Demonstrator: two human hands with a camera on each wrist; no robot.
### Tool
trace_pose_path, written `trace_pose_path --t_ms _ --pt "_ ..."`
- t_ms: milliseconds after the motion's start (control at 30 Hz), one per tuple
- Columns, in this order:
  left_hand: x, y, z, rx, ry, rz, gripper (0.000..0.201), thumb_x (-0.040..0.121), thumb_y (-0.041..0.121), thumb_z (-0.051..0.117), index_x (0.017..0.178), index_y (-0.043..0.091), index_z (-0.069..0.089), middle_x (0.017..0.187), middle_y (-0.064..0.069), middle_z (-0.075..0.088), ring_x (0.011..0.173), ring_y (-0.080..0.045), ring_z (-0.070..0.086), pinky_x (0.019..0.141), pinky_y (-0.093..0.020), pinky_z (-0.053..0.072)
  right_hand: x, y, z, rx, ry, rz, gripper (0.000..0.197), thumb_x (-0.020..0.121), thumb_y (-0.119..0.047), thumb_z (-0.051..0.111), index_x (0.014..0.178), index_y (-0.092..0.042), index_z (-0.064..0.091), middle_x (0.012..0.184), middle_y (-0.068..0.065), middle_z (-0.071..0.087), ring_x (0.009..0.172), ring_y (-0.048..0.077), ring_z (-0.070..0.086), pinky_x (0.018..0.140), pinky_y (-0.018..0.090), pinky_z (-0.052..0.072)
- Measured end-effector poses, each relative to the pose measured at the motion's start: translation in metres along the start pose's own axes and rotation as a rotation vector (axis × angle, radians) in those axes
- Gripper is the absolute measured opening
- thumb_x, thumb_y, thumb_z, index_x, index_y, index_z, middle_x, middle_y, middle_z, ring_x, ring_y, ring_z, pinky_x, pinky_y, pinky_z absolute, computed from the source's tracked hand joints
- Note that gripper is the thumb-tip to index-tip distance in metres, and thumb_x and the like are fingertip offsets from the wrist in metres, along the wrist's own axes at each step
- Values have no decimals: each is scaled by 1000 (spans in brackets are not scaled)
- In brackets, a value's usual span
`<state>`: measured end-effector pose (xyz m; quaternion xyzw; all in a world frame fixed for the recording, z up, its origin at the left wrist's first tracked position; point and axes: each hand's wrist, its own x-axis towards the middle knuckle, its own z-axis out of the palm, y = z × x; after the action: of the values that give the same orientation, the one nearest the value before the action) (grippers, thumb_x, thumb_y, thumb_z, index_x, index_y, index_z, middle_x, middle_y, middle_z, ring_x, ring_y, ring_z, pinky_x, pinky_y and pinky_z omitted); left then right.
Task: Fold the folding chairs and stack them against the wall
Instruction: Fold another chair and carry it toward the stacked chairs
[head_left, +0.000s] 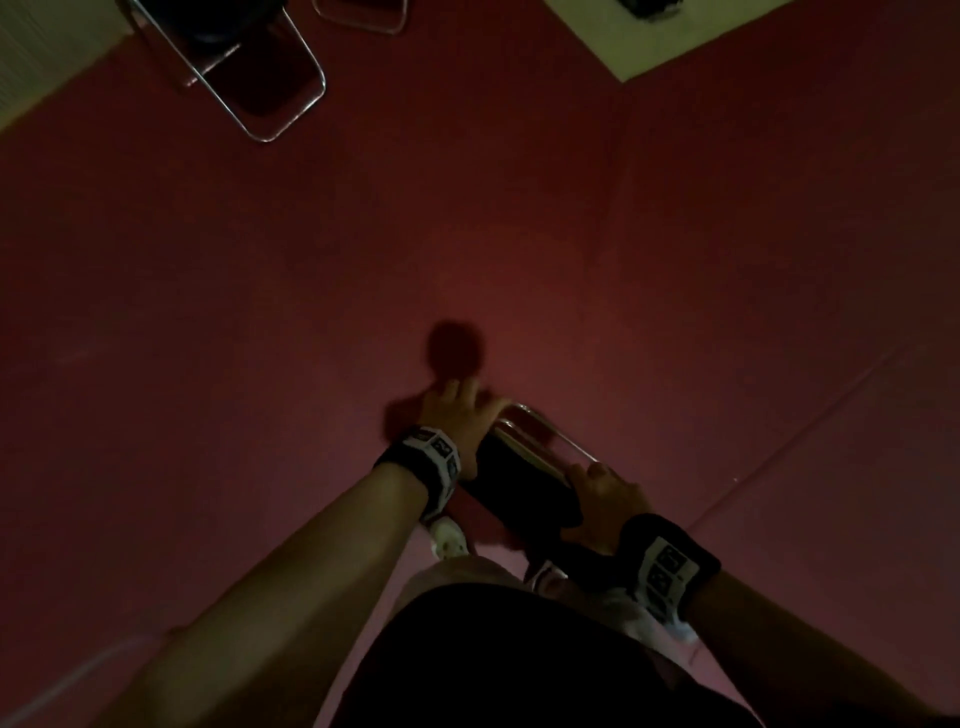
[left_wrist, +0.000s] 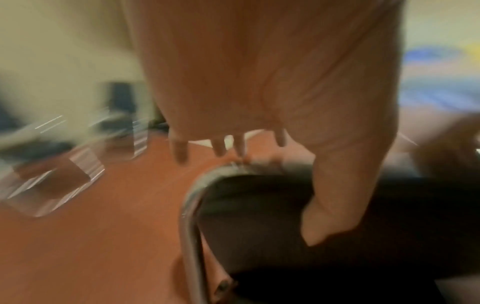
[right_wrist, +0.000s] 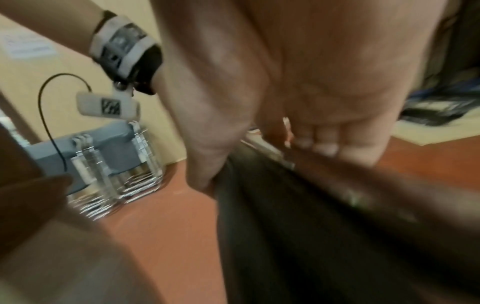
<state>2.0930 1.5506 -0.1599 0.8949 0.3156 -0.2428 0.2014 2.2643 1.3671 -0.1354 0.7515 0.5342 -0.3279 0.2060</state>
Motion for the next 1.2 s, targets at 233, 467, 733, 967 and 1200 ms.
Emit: trace_pose_path --t_ms 233,467,733,967,1200 --pt "-8 -6 -17 121 -128 159 45 72 32 82 109 28 57 111 0 66 105 -26 65 90 -42 53 -2 -6 -55 -158 51 -161 72 69 -65 66 125 -24 48 128 0 52 110 25 59 79 35 51" --pt "-33 -31 -46 3 -157 33 70 68 35 88 130 24 58 127 -5 64 113 -29 63 83 -30 49 43 -26 -128 -215 -132 -455 92 65 -49 78 146 -37 38 134 -8 54 114 18 59 88 34 55" --pt "-95 -80 -36 -440 -271 -319 52 66 30 92 112 19 69 107 -3 74 95 -24 71 85 -41 60 93 -116 -173 -687 -225 -706 72 78 -53 74 135 -20 46 130 4 50 113 29 57 90 42 53" --pt "-195 -176 14 -597 -100 -544 54 58 19 94 105 23 69 95 -1 76 83 -22 73 72 -34 61 98 -287 -186 -917 -145 -953 69 76 -49 78 132 -25 46 125 5 56 106 29 61 85 40 54" --pt "-281 -282 45 -568 134 -767 71 52 41 90 116 27 63 97 0 72 86 -24 70 75 -33 60 93 -462 -199 -1047 11 -1119 58 70 -50 80 115 -22 58 117 -1 58 101 22 62 86 36 55"
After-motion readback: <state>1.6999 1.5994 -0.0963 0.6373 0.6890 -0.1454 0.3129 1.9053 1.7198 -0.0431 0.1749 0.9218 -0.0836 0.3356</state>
